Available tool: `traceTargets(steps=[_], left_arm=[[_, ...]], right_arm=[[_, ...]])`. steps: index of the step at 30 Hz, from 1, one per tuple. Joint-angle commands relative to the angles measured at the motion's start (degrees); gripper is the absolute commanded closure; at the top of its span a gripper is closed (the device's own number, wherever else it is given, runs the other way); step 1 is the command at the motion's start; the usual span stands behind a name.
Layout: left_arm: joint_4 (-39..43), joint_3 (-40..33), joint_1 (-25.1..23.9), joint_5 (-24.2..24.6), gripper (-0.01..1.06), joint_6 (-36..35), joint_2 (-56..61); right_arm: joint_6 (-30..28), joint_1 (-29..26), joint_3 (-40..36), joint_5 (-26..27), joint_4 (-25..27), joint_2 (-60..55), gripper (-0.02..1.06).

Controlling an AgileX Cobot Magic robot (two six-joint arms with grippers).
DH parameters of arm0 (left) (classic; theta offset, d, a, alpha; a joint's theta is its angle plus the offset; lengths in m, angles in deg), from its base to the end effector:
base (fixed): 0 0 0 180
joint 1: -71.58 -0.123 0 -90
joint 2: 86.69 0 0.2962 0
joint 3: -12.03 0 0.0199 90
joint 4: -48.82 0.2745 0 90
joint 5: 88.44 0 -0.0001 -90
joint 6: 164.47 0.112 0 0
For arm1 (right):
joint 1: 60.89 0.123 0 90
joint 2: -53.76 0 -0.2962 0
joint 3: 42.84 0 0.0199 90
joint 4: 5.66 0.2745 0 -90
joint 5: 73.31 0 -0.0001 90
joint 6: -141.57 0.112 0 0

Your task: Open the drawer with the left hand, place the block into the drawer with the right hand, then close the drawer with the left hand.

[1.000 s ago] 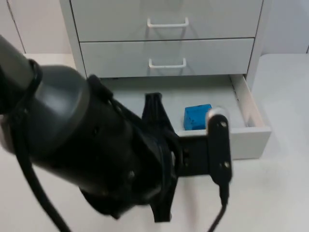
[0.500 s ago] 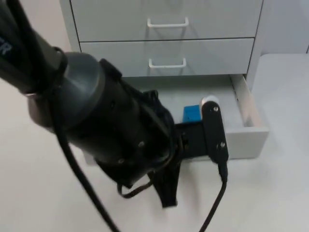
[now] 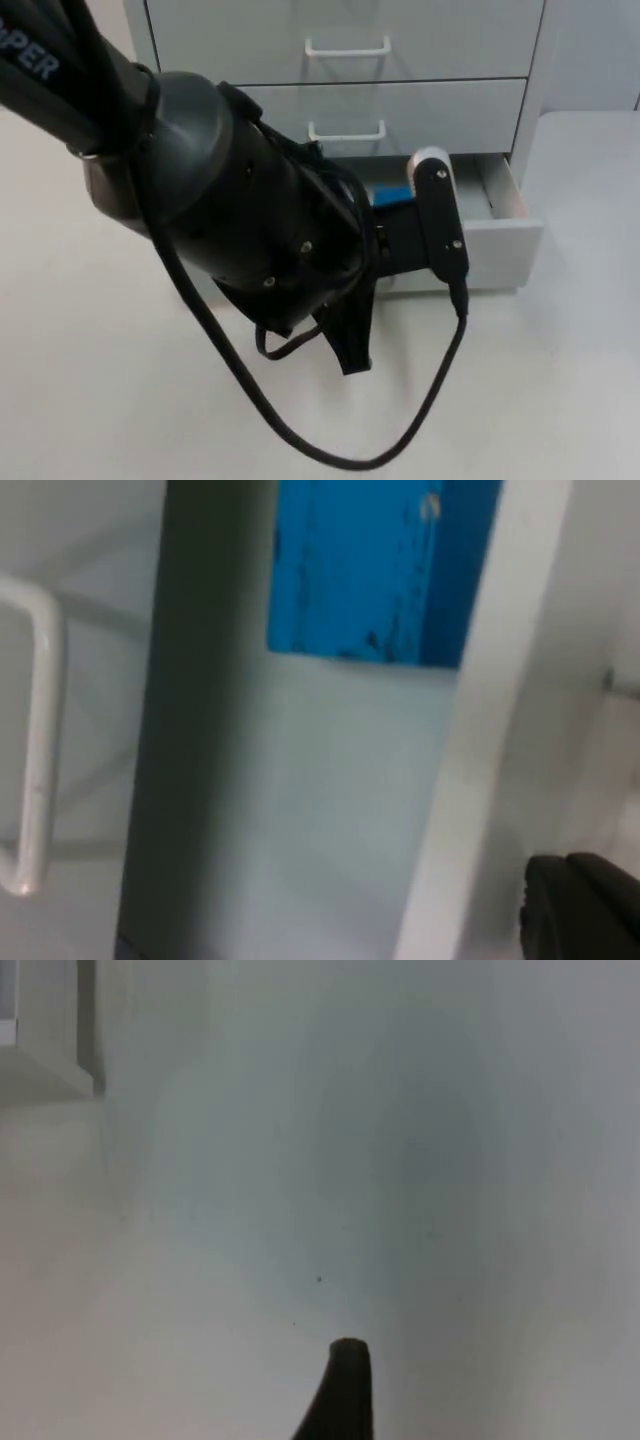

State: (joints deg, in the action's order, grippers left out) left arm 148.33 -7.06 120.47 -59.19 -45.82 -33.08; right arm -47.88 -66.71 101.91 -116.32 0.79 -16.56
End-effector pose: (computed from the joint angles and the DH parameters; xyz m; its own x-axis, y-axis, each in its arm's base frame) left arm 0.3106 -0.2737 0.0712 -0.0986 0.9610 -0.2583 0.6742 0.2554 0.6930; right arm 0.2281 -0.0146 0.2522 -0.8495 0.0040 -0.5276 -0.0088 0.9997 0.0219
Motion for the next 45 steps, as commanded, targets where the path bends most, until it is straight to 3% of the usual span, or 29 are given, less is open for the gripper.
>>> traceTargets(steps=[1,13,20,28,34,39,42,45], left_arm=[[0.44,1.14,-1.71,1.83,1.05,0.01,-0.30],[0.44,10.45,-9.13,-1.28,1.05,0.01,-4.01],[0.44,12.73,-10.99,-1.54,1.05,-0.04,-5.47],[0.44,14.88,-11.26,-0.15,1.05,0.23,-7.82],[0.44,15.09,-10.84,3.96,1.05,-0.10,-7.91],[-10.95,13.01,-8.21,4.61,1.05,7.97,-5.48],[-23.72,8.21,-4.03,4.19,1.05,15.83,-0.46],[-31.06,5.41,-1.80,3.47,1.05,21.16,2.51]], right_arm=[[0.15,-0.13,-0.13,0.53,-0.19,0.45,0.33],[1.04,-0.13,-0.13,0.80,-0.33,0.45,0.33],[1.04,-0.13,-0.13,0.90,-0.33,0.45,0.33],[1.04,-0.13,-0.13,1.16,-0.33,0.45,0.33],[1.04,-0.13,-0.13,1.16,-0.33,0.45,0.33],[1.04,-0.13,-0.13,1.16,-0.33,0.45,0.33],[1.04,-0.13,-0.13,1.29,-0.33,0.45,0.33],[1.04,-0.13,-0.13,1.29,-0.33,0.45,0.33]])
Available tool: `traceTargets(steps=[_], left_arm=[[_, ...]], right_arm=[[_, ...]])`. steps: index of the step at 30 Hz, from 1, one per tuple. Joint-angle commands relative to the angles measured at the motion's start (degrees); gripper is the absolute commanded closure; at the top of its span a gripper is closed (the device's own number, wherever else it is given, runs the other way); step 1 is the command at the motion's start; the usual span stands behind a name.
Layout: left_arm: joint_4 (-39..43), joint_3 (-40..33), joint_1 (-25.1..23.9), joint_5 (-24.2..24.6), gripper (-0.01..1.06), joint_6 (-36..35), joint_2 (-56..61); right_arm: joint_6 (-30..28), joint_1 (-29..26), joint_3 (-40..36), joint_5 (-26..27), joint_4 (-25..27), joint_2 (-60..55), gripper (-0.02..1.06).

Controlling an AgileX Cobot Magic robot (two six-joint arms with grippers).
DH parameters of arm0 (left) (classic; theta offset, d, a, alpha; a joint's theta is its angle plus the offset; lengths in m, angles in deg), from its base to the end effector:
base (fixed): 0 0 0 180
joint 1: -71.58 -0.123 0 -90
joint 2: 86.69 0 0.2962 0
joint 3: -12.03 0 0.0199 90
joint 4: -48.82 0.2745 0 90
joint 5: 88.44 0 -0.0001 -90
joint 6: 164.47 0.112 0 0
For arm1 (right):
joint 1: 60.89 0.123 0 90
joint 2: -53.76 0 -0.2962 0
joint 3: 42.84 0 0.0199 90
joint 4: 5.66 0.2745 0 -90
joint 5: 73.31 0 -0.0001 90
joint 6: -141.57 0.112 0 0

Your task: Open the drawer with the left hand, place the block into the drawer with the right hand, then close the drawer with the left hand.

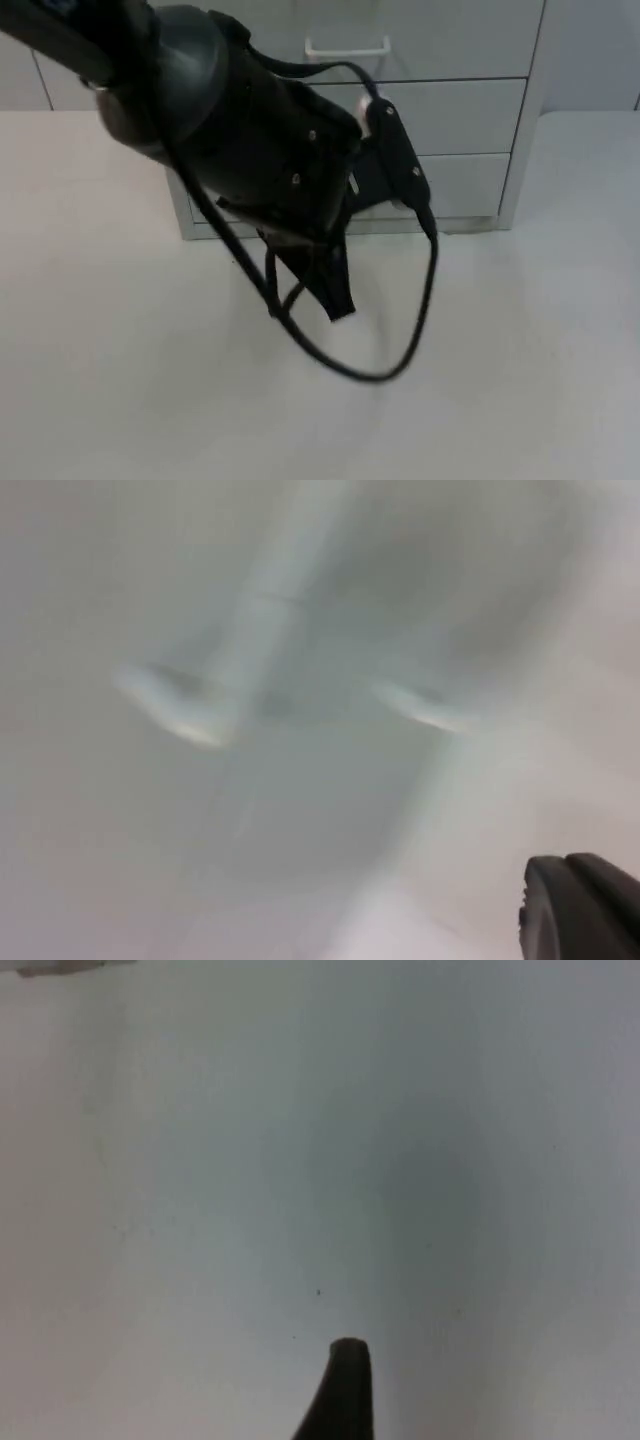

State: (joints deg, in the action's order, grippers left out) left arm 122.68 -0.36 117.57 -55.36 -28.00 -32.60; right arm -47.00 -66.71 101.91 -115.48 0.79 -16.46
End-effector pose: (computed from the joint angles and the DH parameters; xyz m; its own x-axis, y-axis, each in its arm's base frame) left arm 0.3347 -0.2618 0.0898 -0.3317 0.9077 -0.2570 0.6480 0.4172 0.6372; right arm 0.2293 -0.0149 0.2535 -0.8408 0.0196 -0.5409 0.0053 0.9996 0.0280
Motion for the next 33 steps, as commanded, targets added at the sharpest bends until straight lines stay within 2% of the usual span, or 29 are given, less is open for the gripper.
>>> traceTargets(steps=[1,2,3,5,6,8,9,13,14,16,19,20,24,27,28,30,31,33], left_arm=[[-10.12,-2.56,2.32,-0.68,1.05,6.57,3.88],[-14.57,-3.55,3.46,-0.77,1.05,8.91,5.78],[-14.57,-3.55,3.46,-0.77,1.05,8.91,5.78],[-20.62,-4.63,4.65,-0.77,1.05,12.92,8.51],[-28.85,-5.39,5.36,-0.77,1.05,17.70,11.97],[-39.34,-5.54,5.36,-0.63,1.05,25.24,15.19],[-39.34,-5.54,5.36,-0.63,1.05,25.24,15.19],[-56.67,-5.54,3.34,-0.27,1.05,39.60,21.74],[-56.67,-5.54,3.34,-0.27,1.05,39.60,21.74],[-62.94,-5.54,1.56,0.30,1.05,43.53,24.21],[-68.34,-5.54,-2.39,2.34,1.05,47.37,26.79],[-68.34,-5.54,-2.39,2.34,1.05,47.37,26.79],[-72.38,-5.54,-9.05,5.35,1.05,48.93,30.20],[-73.86,-5.63,-11.32,6.27,1.05,49.49,31.40],[-74.54,-5.77,-13.88,7.06,1.05,49.57,33.01],[-74.95,-7.09,-16.99,6.94,1.05,49.39,35.60],[-74.95,-7.09,-16.99,6.94,1.05,49.39,35.60],[-75.70,-9.14,-20.80,6.58,1.05,49.34,38.83]], right_arm=[[0.16,-0.13,-0.13,0.45,-0.33,0.36,0.33],[0.16,-0.13,-0.13,0.45,-0.33,0.36,0.33],[0.16,-0.13,-0.13,0.45,-0.33,0.36,0.33],[0.16,-0.13,-0.13,0.45,-0.33,0.36,0.33],[0.16,-0.13,-0.13,0.45,-0.33,0.36,0.33],[0.16,-0.13,-0.13,0.45,-0.33,0.36,0.33],[0.16,-0.13,-0.13,0.45,-0.33,0.36,0.33],[0.16,-0.13,-0.13,0.44,-0.22,0.36,0.33],[0.16,-0.13,-0.13,0.44,-0.22,0.36,0.33],[0.16,-0.13,-0.13,0.44,-0.10,0.36,0.33],[0.16,-0.13,-0.13,0.44,-0.10,0.36,0.33],[0.16,-0.13,-0.13,0.44,-0.10,0.36,0.33],[0.16,-0.13,-0.13,0.44,0.12,0.36,0.33],[0.16,-0.13,-0.13,0.44,0.12,0.36,0.33],[0.16,-0.13,-0.13,0.44,0.12,0.36,0.33],[0.16,-0.13,-0.13,0.44,0.12,0.36,0.33],[0.16,-0.13,-0.13,0.44,0.12,0.36,0.33],[0.16,-0.13,-0.13,0.44,0.12,0.36,0.33]])
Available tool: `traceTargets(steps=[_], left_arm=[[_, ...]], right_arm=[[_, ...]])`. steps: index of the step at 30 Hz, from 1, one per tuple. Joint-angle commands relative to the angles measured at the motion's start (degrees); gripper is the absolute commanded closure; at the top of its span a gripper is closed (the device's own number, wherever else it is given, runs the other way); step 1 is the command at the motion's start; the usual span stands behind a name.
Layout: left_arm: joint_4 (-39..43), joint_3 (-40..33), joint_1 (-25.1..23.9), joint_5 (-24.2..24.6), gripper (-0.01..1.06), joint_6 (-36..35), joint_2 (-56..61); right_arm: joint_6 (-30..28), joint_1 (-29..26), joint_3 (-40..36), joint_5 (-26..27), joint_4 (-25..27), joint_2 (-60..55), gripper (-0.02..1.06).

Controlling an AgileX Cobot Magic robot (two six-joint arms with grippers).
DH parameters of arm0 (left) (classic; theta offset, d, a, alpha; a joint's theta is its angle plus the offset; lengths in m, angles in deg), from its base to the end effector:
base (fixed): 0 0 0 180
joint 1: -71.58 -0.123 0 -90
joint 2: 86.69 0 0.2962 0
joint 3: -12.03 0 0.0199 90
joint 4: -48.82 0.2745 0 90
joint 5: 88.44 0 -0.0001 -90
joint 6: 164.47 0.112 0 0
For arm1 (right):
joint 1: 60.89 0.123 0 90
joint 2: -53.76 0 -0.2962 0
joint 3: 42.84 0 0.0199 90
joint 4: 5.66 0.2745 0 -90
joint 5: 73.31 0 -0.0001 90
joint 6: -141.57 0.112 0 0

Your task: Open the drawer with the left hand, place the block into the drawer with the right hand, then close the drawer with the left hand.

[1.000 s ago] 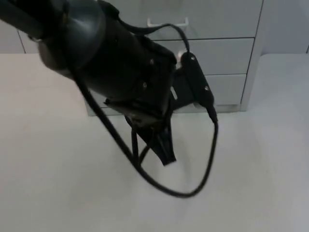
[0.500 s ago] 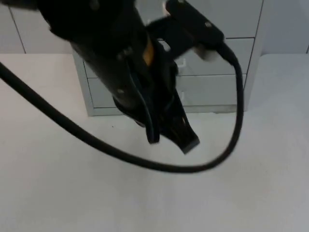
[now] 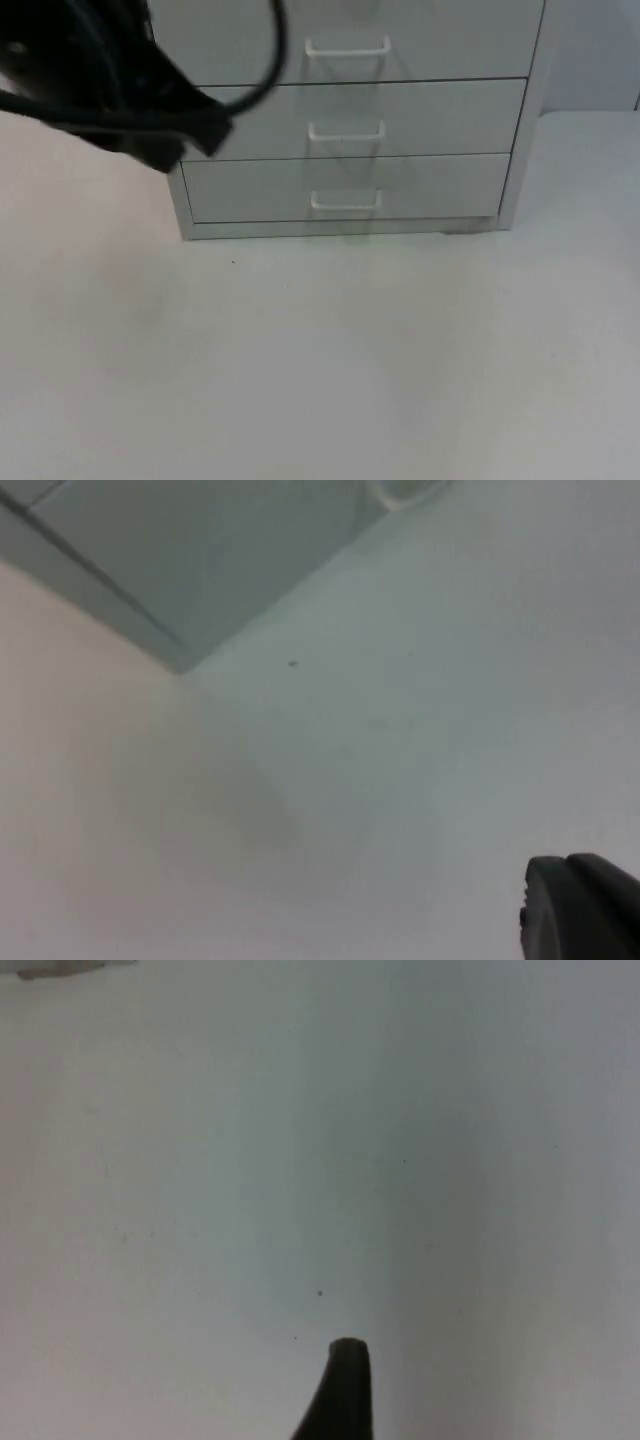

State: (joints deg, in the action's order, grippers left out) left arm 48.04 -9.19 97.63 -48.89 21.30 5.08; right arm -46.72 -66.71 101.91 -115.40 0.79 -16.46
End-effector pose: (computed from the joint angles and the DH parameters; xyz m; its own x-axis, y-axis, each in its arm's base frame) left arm 0.2816 -0.1387 0.2504 -0.7270 0.4556 -0.5137 0.5107 0.8589 0.0390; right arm 0.2294 -0.0149 0.2536 -0.8401 0.0245 -0.5419 0.0095 0.9995 0.0304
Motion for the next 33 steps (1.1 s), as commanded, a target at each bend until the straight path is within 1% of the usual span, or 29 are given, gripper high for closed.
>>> traceTargets(steps=[1,2,3,6,7,8,10,13,14,16,19,20,22,25,28,29,33], left_arm=[[-1.64,-2.03,-3.04,-0.30,1.05,0.03,2.90],[-1.95,-3.30,-4.94,-0.39,1.05,0.03,4.41],[-1.95,-3.30,-4.94,-0.39,1.05,0.03,4.41],[-3.57,-7.81,-11.90,-1.51,1.05,0.19,9.74],[-4.65,-9.80,-15.74,-1.51,1.05,0.82,12.59],[-4.65,-9.80,-15.74,-1.51,1.05,0.82,12.59],[-6.32,-11.83,-20.48,-1.29,1.05,2.48,16.10],[-8.73,-12.68,-27.17,1.27,1.05,4.59,21.03],[-8.73,-12.68,-27.17,1.27,1.05,4.59,21.03],[-11.28,-12.68,-31.60,2.22,1.05,6.26,24.08],[-14.04,-12.68,-35.78,2.87,1.05,7.54,28.00],[-14.04,-12.68,-35.78,2.87,1.05,7.54,28.00],[-14.85,-12.68,-37.40,3.53,1.05,7.75,30.72],[-14.74,-12.68,-37.54,4.29,1.05,7.75,32.87],[-14.66,-12.68,-37.54,5.36,1.05,7.75,35.85],[-14.66,-12.68,-37.54,5.36,1.05,7.75,35.85],[-14.99,-12.68,-37.54,5.70,1.05,7.75,38.43]], right_arm=[[-0.12,-0.13,-0.13,0.36,0.12,0.36,0.33],[-0.12,-0.13,-0.13,0.36,0.12,0.36,0.33],[-0.12,-0.13,-0.13,0.36,0.12,0.36,0.33],[-0.12,-0.13,-0.13,0.36,0.22,0.36,0.33],[-0.12,-0.13,-0.13,0.36,0.33,0.36,0.33],[-0.12,-0.13,-0.13,0.36,0.33,0.36,0.33],[-0.12,-0.13,-0.13,0.36,0.33,0.36,0.33],[-0.82,-0.13,-0.13,0.36,1.82,0.36,0.33],[-0.82,-0.13,-0.13,0.36,1.82,0.36,0.33],[-3.74,-0.13,-0.13,0.36,4.12,0.36,0.33],[-7.57,-0.13,-0.13,-0.21,7.75,0.36,0.33],[-7.57,-0.13,-0.13,-0.21,7.75,0.36,0.33],[-8.83,-0.13,-0.13,-0.48,9.03,0.36,0.33],[-9.36,0.26,0.00,-0.61,9.30,0.36,0.33],[-10.60,3.51,-0.01,-0.61,8.75,0.36,0.33],[-10.60,3.51,-0.01,-0.61,8.75,0.36,0.33],[-10.60,8.28,-0.01,-0.33,8.48,0.62,0.33]])
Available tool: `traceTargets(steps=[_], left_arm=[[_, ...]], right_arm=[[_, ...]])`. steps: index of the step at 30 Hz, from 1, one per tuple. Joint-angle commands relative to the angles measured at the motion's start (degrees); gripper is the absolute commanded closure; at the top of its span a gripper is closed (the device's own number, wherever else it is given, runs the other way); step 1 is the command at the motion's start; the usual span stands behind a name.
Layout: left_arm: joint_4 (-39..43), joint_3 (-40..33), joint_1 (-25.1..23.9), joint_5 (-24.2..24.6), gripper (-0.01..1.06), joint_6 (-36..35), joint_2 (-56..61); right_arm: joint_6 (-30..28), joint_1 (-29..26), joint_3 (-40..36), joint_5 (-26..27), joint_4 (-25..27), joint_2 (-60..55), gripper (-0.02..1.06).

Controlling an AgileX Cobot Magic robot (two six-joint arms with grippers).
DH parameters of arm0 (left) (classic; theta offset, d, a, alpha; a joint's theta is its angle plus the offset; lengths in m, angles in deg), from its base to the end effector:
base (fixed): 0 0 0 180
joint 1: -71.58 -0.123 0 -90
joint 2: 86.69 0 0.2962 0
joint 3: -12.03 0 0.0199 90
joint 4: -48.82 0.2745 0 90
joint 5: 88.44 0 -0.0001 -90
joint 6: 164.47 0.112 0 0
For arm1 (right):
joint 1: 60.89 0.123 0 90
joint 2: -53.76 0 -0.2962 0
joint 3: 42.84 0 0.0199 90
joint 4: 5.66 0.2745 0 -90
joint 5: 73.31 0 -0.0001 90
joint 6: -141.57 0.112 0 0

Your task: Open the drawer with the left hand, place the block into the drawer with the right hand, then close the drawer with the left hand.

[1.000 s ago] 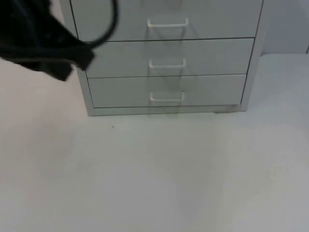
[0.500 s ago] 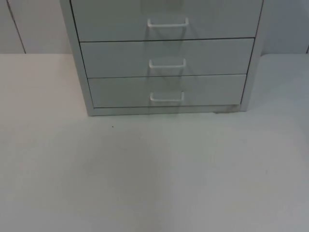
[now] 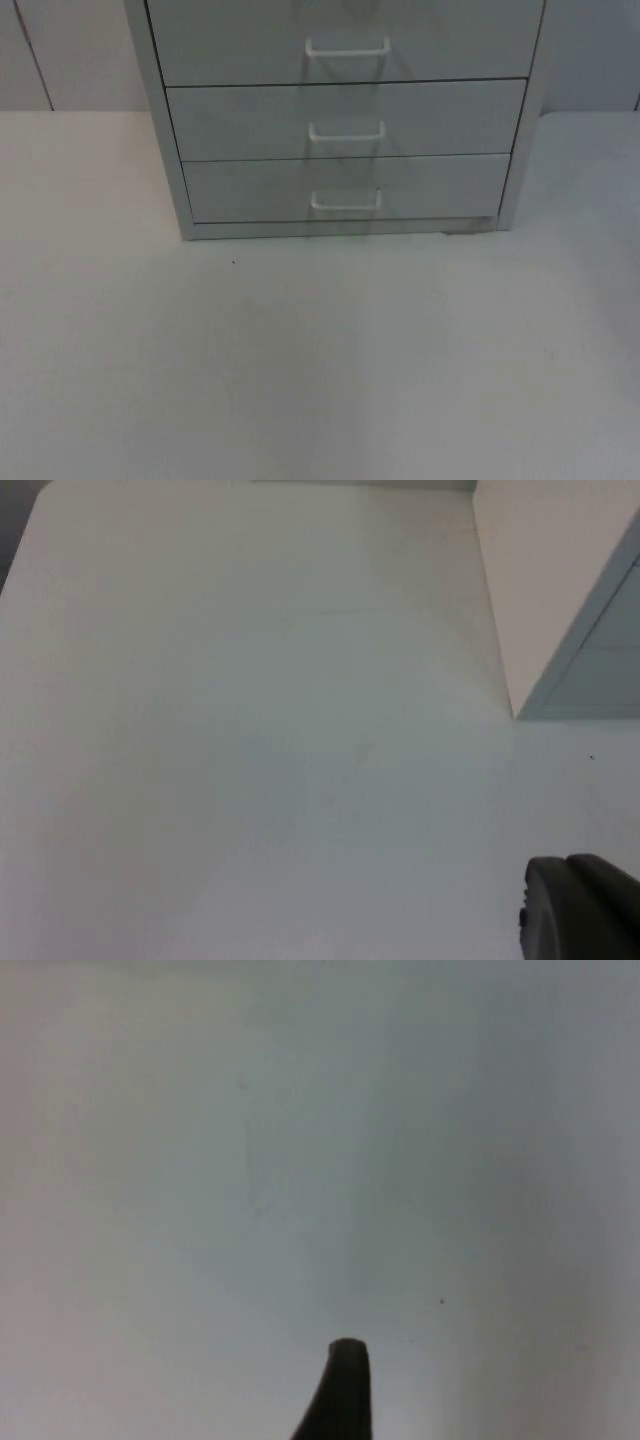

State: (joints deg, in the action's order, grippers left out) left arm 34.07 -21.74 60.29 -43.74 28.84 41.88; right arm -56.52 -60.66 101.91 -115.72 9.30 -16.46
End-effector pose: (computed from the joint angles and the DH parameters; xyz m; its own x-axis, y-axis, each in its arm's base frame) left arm 0.1734 0.0142 0.3281 -0.6183 -0.0760 -0.7823 -0.0268 0.9968 -0.0757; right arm 0.2297 0.0204 0.2552 -0.8196 -0.1221 -0.5597 -0.1994 0.9767 0.0789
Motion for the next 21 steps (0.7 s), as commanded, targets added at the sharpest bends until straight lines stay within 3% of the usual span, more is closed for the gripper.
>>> traceTargets(steps=[1,6,13,21], left_arm=[[-1.02,-0.13,-0.20,0.55,1.05,0.22,1.63],[-2.75,-0.13,-0.20,1.04,1.05,0.22,6.85],[-5.31,-0.13,-0.20,1.93,1.05,2.85,14.32],[-7.11,-0.13,-0.20,8.70,1.05,4.74,27.72]], right_arm=[[-0.80,2.23,-0.01,0.00,-0.02,0.62,0.33],[-0.80,7.52,-0.01,1.64,-0.02,8.09,0.33],[-0.57,8.57,-0.01,2.15,0.63,20.78,0.33],[-0.13,8.57,-0.01,-5.28,0.63,35.85,0.33]])
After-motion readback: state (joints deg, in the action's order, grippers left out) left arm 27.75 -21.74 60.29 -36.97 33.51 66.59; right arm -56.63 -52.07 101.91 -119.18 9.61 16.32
